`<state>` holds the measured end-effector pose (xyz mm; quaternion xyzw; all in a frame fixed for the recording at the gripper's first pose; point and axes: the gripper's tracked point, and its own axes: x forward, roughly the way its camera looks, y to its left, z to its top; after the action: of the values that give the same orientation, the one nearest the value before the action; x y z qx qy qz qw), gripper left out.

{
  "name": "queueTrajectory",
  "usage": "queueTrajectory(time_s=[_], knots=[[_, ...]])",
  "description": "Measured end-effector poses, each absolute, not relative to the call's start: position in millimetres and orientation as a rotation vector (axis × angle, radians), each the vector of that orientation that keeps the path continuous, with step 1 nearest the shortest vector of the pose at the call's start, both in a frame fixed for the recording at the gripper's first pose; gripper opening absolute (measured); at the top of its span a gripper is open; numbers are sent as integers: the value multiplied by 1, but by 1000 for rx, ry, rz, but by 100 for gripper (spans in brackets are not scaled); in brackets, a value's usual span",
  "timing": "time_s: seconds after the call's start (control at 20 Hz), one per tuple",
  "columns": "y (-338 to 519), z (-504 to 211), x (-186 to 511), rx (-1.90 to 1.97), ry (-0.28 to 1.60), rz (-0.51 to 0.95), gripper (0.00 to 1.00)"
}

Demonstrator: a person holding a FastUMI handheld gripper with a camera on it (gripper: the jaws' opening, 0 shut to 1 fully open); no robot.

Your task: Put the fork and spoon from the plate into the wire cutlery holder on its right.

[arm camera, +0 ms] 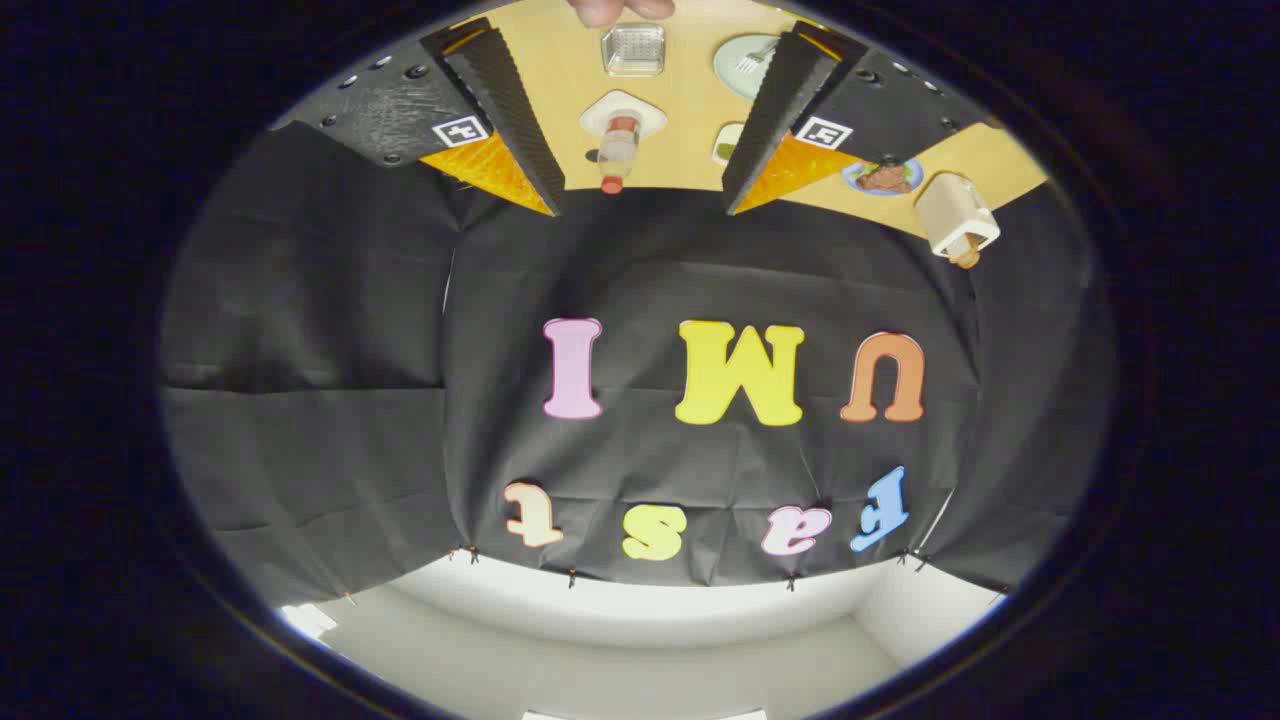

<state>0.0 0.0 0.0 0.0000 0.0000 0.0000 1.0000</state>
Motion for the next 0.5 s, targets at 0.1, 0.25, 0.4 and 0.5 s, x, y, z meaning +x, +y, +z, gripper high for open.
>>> queueTrajectory(time_s=[0.1,0.25,0.4,0.5], knots=[[4,-9,1,-1,33,8,95],[12,-18,5,-7,67,18,95],[24,-26,9,-24,111,30,95],[36,-32,10,-38,143,50,95]])
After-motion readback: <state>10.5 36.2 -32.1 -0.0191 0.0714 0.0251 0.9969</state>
